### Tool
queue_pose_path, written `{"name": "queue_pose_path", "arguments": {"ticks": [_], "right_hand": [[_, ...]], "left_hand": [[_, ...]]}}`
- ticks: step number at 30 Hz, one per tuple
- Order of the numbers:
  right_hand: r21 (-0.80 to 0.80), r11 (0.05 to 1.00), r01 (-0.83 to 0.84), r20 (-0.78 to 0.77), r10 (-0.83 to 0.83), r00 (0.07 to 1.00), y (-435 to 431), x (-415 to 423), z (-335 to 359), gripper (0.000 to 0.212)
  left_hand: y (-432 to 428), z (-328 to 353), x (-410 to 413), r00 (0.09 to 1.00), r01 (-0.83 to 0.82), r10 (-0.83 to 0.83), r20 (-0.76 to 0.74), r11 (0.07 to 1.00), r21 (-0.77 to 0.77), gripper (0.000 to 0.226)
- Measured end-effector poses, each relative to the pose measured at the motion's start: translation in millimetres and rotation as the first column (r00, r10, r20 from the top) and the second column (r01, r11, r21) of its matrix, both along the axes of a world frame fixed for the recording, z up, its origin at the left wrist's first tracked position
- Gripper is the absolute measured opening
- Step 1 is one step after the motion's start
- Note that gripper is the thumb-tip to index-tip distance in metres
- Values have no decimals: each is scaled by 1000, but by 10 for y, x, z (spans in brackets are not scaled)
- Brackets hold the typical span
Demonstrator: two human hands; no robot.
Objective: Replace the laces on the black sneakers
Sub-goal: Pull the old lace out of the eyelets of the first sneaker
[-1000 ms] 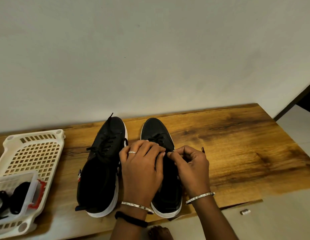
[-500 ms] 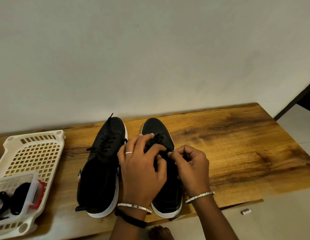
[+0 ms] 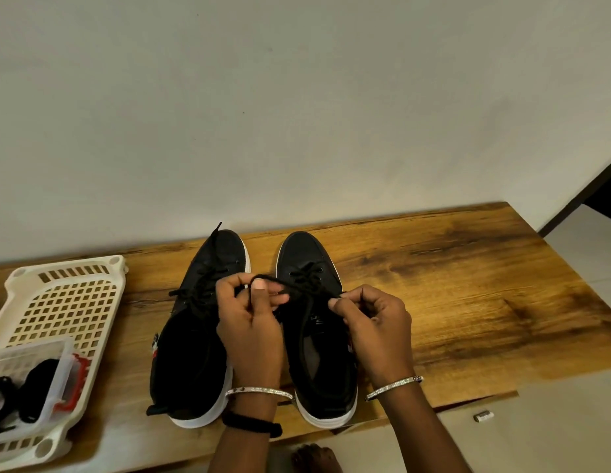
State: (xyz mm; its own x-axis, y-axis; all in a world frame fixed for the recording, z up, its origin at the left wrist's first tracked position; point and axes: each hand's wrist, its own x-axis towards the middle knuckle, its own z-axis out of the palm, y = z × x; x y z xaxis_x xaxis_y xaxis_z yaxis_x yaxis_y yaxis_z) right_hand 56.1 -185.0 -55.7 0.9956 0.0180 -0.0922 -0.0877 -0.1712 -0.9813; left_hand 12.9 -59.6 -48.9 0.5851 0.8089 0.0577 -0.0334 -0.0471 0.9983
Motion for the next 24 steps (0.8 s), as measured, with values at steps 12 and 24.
{"name": "queue_pose_path", "arguments": {"ticks": [12, 24], "right_hand": [[-44, 999, -23, 43, 25, 999, -3, -13, 0, 18], [-51, 999, -9, 60, 12, 998, 0, -10, 4, 19]], "left_hand": [[-70, -118, -55, 946, 305, -82, -315, 558, 771, 7], [23, 63, -48, 985, -77, 146, -91, 847, 526, 48]]}}
